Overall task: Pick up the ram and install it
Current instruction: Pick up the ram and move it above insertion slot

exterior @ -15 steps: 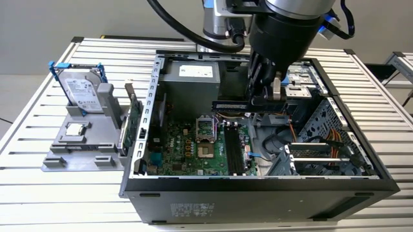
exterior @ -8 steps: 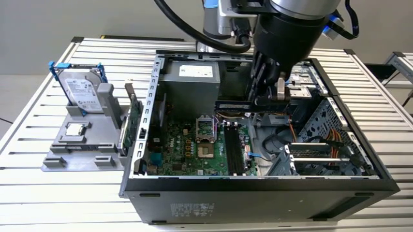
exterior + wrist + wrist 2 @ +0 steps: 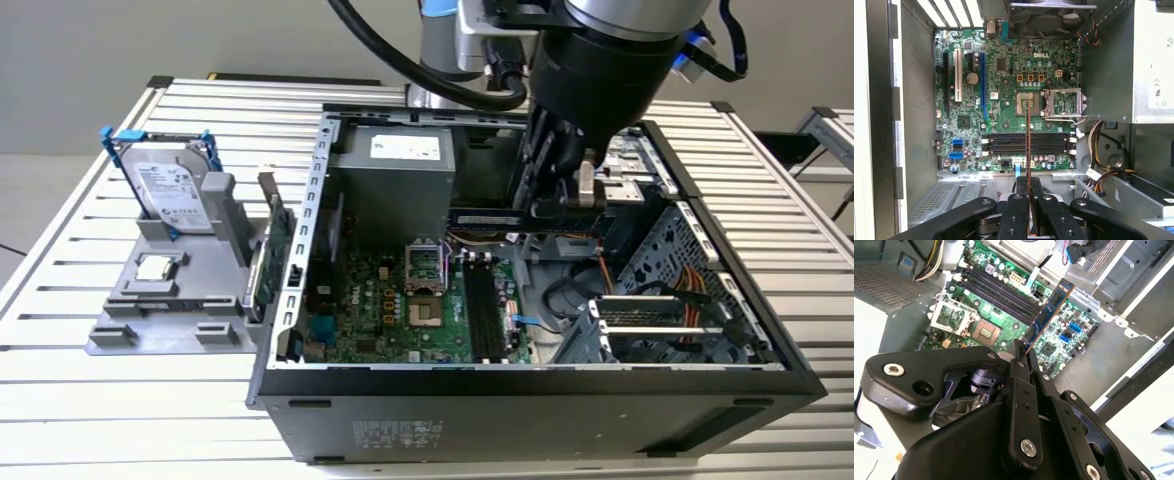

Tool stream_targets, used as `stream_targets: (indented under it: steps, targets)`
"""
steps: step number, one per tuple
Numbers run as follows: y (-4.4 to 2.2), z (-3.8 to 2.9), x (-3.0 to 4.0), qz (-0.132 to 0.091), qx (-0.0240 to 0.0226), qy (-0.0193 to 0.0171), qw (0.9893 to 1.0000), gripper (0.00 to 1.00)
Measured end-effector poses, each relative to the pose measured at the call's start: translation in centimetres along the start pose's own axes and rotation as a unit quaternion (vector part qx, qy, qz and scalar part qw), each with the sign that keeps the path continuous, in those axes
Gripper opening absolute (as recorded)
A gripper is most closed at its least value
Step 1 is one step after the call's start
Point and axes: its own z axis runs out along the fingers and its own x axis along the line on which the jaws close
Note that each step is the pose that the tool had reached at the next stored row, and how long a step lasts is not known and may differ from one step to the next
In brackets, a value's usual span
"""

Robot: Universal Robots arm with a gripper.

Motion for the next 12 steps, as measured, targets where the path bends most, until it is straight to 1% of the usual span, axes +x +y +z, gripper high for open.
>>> stream_targets:
  steps: [12]
  targets:
    - [-0.38, 0.0, -0.07, 0.0, 0.0, 0.0, 1.0, 0.0]
